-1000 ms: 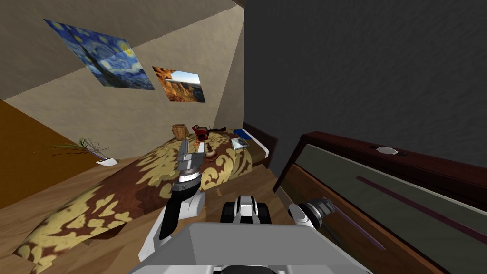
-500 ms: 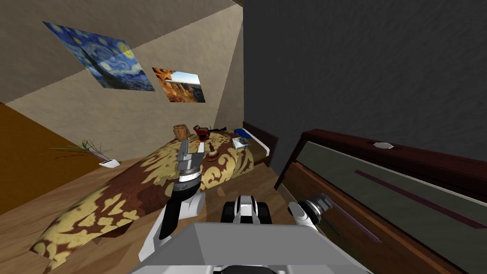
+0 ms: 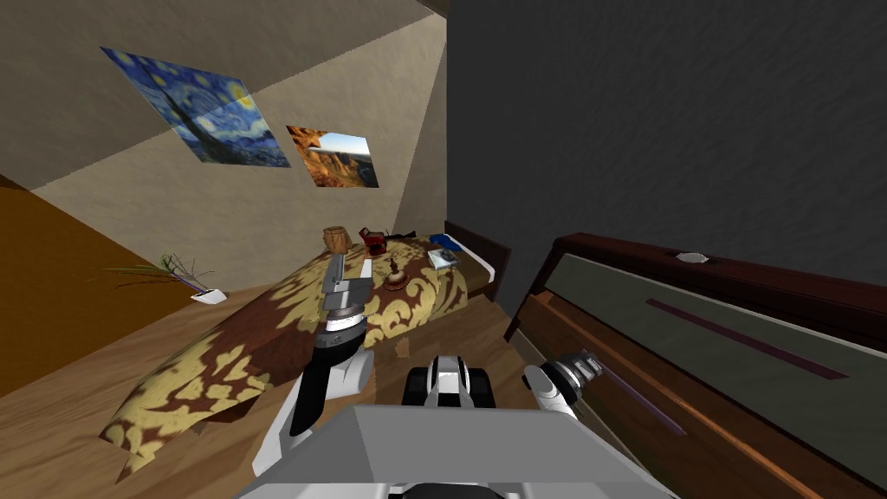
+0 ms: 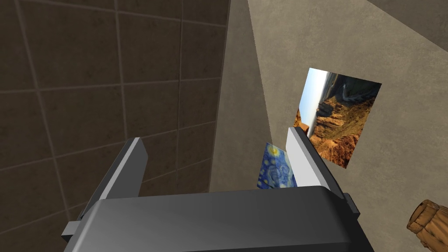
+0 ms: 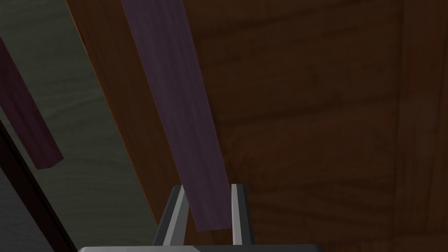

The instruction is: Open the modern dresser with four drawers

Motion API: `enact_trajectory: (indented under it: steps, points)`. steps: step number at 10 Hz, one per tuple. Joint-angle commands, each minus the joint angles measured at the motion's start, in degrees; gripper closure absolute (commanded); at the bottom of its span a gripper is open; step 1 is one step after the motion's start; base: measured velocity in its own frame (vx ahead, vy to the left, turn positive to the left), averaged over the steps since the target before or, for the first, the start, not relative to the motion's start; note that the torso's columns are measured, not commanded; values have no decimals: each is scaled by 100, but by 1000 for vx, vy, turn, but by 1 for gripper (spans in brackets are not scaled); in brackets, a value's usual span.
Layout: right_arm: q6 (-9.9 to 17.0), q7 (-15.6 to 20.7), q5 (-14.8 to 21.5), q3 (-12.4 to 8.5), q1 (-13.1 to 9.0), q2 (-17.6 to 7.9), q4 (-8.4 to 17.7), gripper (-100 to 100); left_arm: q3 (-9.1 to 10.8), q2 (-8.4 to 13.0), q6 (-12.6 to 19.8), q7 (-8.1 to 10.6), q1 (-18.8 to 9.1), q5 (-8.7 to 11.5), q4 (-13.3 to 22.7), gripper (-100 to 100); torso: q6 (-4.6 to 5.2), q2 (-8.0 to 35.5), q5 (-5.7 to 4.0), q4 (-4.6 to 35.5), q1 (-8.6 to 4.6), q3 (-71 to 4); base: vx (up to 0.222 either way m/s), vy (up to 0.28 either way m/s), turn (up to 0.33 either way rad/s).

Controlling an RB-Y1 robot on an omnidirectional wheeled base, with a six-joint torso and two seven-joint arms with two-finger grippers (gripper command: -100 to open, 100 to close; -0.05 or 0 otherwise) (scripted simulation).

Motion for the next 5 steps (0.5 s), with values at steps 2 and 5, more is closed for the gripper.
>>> enact_trajectory:
  steps: [2, 5]
  points:
    - [-291, 334, -190, -83, -232, -211, -105, -100, 0, 0, 0, 0, 0, 0, 0, 0, 4, -1, 11, 5, -17, -6, -74, 116, -64]
    - [-578, 634, -384, -168, -457, -446, -194, -100, 2, 2, 0, 0, 1, 0, 0, 0, 14, 9, 24, 9, -5, -4, -46, 45, -38]
